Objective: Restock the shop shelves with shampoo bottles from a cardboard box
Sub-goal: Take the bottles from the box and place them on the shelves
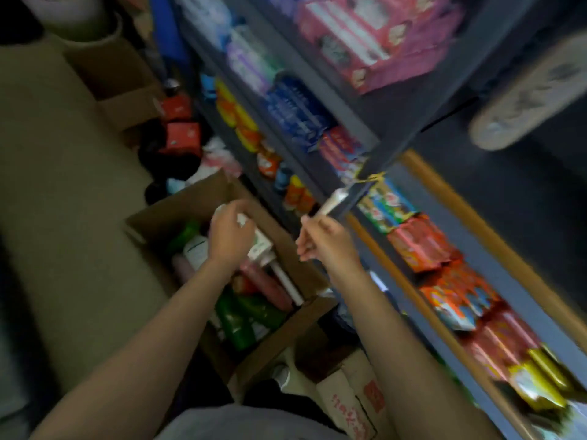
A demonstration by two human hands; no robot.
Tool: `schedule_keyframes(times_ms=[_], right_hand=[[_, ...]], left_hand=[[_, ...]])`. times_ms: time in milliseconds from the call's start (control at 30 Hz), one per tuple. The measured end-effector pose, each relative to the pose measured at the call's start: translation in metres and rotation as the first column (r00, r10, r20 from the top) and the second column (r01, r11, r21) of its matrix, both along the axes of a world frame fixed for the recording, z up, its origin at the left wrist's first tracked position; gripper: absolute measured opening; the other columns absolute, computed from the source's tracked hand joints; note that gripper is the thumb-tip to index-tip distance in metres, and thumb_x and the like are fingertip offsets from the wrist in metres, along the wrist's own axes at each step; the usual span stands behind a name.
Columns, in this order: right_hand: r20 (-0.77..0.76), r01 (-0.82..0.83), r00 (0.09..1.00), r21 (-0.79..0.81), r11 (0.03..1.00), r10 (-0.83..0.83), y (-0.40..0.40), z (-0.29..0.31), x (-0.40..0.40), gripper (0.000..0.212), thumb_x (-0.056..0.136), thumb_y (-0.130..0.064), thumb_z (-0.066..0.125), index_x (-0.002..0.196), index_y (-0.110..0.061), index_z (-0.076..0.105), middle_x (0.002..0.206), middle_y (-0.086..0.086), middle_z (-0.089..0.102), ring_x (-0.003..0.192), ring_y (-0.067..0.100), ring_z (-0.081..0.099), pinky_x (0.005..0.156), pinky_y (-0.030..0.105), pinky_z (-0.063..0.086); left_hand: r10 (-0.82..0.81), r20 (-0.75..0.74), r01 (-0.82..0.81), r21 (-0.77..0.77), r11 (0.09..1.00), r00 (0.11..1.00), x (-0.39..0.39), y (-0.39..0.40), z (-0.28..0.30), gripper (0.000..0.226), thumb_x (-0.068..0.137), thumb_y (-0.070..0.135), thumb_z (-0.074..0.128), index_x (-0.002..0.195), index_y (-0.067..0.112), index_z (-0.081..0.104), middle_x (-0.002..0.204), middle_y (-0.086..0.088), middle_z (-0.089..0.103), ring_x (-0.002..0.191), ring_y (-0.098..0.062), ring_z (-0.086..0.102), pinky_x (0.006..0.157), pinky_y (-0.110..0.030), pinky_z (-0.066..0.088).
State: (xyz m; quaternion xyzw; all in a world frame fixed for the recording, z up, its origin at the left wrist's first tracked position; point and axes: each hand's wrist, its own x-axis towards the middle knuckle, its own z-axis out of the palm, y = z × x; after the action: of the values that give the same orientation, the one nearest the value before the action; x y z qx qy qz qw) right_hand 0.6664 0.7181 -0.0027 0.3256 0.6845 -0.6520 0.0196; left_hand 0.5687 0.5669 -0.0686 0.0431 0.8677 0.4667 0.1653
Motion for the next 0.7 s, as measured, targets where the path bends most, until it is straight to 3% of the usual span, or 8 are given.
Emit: schedule_keyframes(times_ms=[100, 200, 233, 300, 367, 433, 567, 700], right_hand=[[0.28, -0.171, 0.942, -0.082, 0.982, 0.187, -0.05, -0.09, -0.017, 0.022, 0.1, -0.027, 0.056, 0.084, -0.012, 0.058, 0.07, 0.005, 0.062, 0.053, 0.011, 0.058, 0.049, 0.023, 0.049], [0.449, -0.259, 0.841, -0.159, 0.953, 0.304, -0.097, -0.158, -0.027, 0.014, 0.099, -0.031, 0.057, 0.097, -0.017, 0.058, 0.088, 0.007, 0.065, 0.071, 0.014, 0.062, 0.06, 0.027, 0.054], [0.481, -0.265, 0.816, -0.179, 0.947, 0.32, -0.111, -0.174, -0.03, 0.014, 0.098, -0.031, 0.058, 0.098, -0.017, 0.058, 0.093, 0.008, 0.064, 0.079, 0.017, 0.062, 0.067, 0.031, 0.055], [0.519, -0.235, 0.8, -0.19, 0.953, 0.301, -0.134, -0.196, -0.04, 0.014, 0.097, -0.029, 0.061, 0.094, -0.015, 0.058, 0.096, 0.006, 0.06, 0.091, 0.021, 0.058, 0.078, 0.038, 0.055], [0.538, -0.136, 0.808, -0.228, 0.964, 0.241, -0.149, -0.219, -0.052, 0.021, 0.095, -0.027, 0.063, 0.108, -0.012, 0.06, 0.109, 0.007, 0.06, 0.102, 0.024, 0.055, 0.083, 0.041, 0.055], [0.548, 0.06, 0.825, -0.331, 0.942, 0.14, -0.159, -0.241, -0.067, 0.043, 0.094, -0.026, 0.066, 0.131, -0.009, 0.054, 0.126, 0.012, 0.059, 0.108, 0.026, 0.055, 0.08, 0.039, 0.052], [0.579, 0.404, 0.81, -0.438, 0.803, -0.091, -0.169, -0.263, -0.09, 0.046, 0.092, -0.021, 0.068, 0.133, -0.004, 0.054, 0.124, 0.018, 0.063, 0.088, 0.027, 0.064, 0.078, 0.04, 0.053], [0.552, 0.419, 0.823, -0.433, 0.798, -0.133, -0.168, -0.254, -0.096, 0.045, 0.089, -0.024, 0.072, 0.129, -0.009, 0.055, 0.118, 0.014, 0.066, 0.085, 0.023, 0.065, 0.064, 0.033, 0.054]], left_hand=[[0.122, -0.15, -0.175, -0.415, 0.893, 0.981, 0.008, -0.095, -0.057, 0.049, 0.081, 0.019, 0.057, 0.127, 0.004, 0.061, 0.137, -0.024, 0.053, 0.133, -0.04, 0.042, 0.11, -0.053, 0.034], [0.196, -0.02, -0.171, -0.579, 0.797, 0.98, 0.028, -0.159, -0.096, 0.082, 0.084, 0.024, 0.069, 0.154, 0.012, 0.028, 0.163, -0.023, 0.014, 0.151, -0.04, 0.009, 0.119, -0.053, 0.015], [0.227, 0.038, -0.17, -0.543, 0.822, 0.973, 0.035, -0.173, -0.105, 0.09, 0.087, 0.026, 0.068, 0.158, 0.018, 0.014, 0.163, -0.023, 0.01, 0.149, -0.041, 0.013, 0.118, -0.053, 0.021], [0.278, 0.134, -0.21, -0.379, 0.901, 0.951, 0.044, -0.187, -0.116, 0.093, 0.093, 0.024, 0.061, 0.158, 0.03, -0.005, 0.155, -0.024, 0.031, 0.127, -0.042, 0.049, 0.1, -0.05, 0.046], [0.27, 0.206, -0.208, -0.278, 0.938, 0.941, 0.044, -0.189, -0.116, 0.09, 0.098, 0.022, 0.052, 0.154, 0.038, -0.017, 0.119, -0.023, 0.062, 0.083, -0.037, 0.065, 0.073, -0.047, 0.055], [0.255, 0.246, -0.194, -0.248, 0.949, 0.935, 0.039, -0.185, -0.118, 0.089, 0.1, 0.023, 0.048, 0.151, 0.04, -0.023, 0.087, -0.019, 0.067, 0.065, -0.035, 0.062, 0.064, -0.049, 0.055], [0.189, 0.273, -0.148, -0.164, 0.975, 0.943, 0.031, -0.176, -0.118, 0.088, 0.1, 0.031, 0.046, 0.151, 0.04, -0.025, 0.109, -0.014, 0.067, 0.067, -0.026, 0.062, 0.06, -0.038, 0.051], [0.15, 0.296, -0.121, -0.114, 0.986, 0.943, 0.028, -0.174, -0.113, 0.09, 0.1, 0.032, 0.048, 0.149, 0.041, -0.027, 0.118, -0.013, 0.064, 0.06, -0.01, 0.054, 0.049, -0.026, 0.036]])
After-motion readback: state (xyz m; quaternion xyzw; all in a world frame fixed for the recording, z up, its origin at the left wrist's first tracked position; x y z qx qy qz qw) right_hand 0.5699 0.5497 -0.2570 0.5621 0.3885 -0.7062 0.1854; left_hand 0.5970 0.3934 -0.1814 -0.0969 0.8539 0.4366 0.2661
